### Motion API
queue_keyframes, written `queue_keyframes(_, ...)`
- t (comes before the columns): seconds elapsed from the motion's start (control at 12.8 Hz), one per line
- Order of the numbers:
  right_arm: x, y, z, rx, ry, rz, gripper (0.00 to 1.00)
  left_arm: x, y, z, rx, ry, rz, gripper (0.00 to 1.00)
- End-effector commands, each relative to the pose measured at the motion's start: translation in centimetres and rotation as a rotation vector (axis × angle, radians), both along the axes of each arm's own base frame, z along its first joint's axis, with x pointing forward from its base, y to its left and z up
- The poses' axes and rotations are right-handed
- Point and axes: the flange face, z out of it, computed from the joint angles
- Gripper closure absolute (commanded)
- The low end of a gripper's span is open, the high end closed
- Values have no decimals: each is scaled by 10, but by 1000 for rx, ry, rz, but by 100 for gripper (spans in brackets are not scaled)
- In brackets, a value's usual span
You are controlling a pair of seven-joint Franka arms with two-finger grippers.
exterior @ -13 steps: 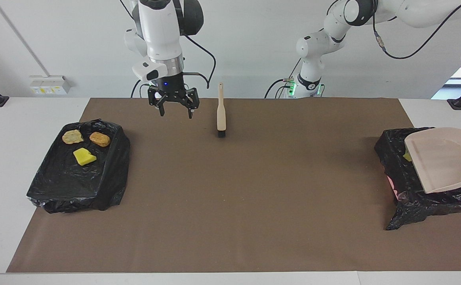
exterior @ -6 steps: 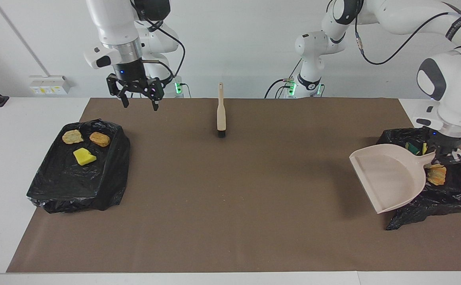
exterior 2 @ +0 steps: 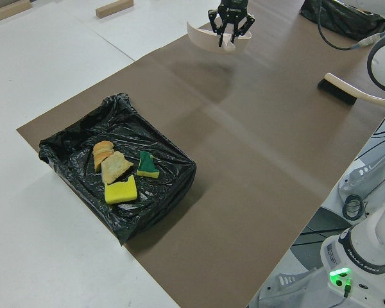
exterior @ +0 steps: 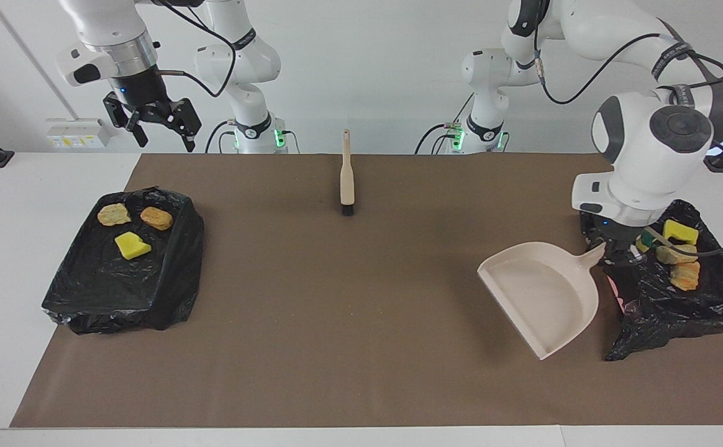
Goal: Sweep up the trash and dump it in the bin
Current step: 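Return the empty dustpan with the left gripper to the table center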
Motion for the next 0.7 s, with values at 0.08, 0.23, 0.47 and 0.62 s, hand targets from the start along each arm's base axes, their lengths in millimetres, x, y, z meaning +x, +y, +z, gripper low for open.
queue_keyframes(0.08,-13,-5,21,28,8,81,0,-22,-91,-12,-37,-23,262,100)
queue_keyframes(0.23,-15,-7,23,17,-3,118,0,-35,-130,-20,-77,-35,377,100)
queue_keyframes(0.47,-18,-7,17,16,9,132,0,-43,-167,-32,-107,-55,452,100)
queue_keyframes(0.62,-19,-7,17,16,11,166,0,-50,-207,-65,-83,-46,474,100)
